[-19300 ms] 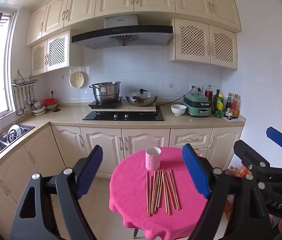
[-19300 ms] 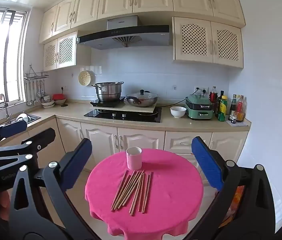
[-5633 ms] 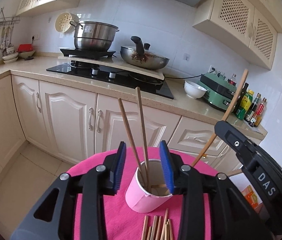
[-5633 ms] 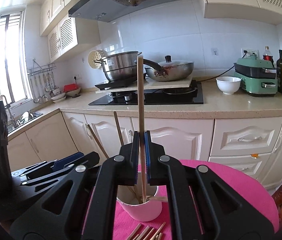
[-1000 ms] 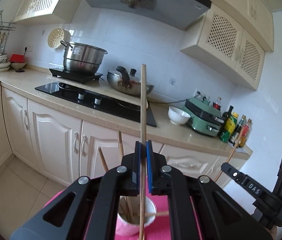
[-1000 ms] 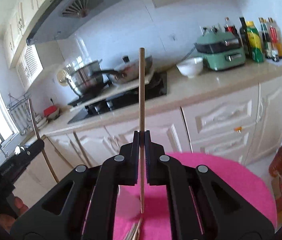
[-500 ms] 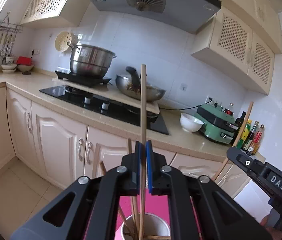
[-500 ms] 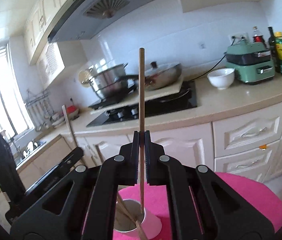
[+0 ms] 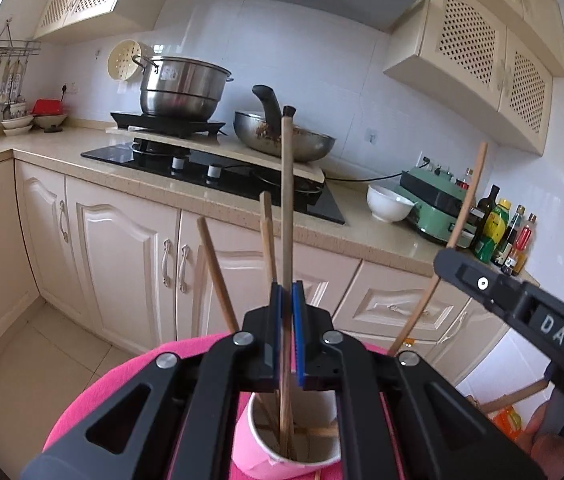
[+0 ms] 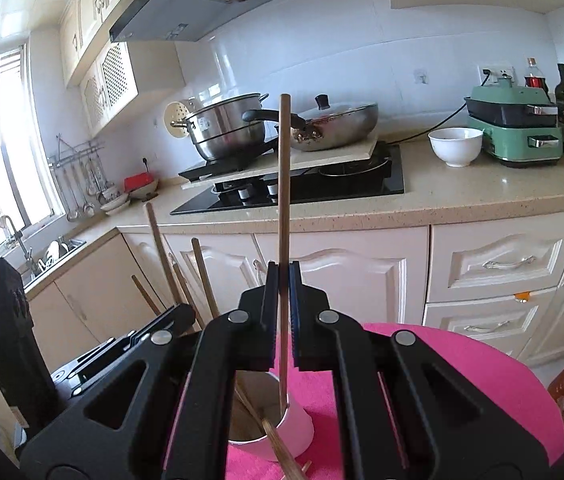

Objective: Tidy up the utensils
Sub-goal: 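Lift the left tool's chopstick over the cup while the right tool carries its chopstick there, then open the left tool over the pink cup while the right tool releases its chopstick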

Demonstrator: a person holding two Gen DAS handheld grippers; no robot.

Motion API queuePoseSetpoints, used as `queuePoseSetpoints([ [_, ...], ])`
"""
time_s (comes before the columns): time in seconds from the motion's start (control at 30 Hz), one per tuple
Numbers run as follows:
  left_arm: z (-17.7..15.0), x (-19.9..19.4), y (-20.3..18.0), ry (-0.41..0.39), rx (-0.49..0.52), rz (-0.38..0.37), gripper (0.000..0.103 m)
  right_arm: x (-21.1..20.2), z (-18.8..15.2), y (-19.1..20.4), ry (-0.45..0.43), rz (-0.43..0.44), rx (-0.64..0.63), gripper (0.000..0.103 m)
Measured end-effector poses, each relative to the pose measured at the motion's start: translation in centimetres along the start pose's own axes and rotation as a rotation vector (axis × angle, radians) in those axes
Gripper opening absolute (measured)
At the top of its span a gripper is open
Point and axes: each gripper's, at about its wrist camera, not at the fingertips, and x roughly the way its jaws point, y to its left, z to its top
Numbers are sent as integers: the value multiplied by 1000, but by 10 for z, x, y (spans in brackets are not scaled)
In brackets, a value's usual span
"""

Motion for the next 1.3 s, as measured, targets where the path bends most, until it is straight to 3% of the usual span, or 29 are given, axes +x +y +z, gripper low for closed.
queuePoseSetpoints([
  [0.37, 1, -12, -3, 52, 29, 25, 8, 3, -1, 10, 51, 0, -25, 6],
  [0.4, 2, -13, -3, 53, 29, 26, 11, 4, -1, 10, 59, 0, -25, 6],
  [0.47, 3, -18, -4, 49, 30, 34, 30, 4, -1, 11, 66, 0, -22, 6],
  [0.97, 13, -41, -11, 45, 63, 112, 47, 1, -2, 18, 105, -9, -22, 7],
  [1.3, 21, -62, -13, 32, 79, 116, 49, -12, 4, 23, 103, -20, -20, 8],
])
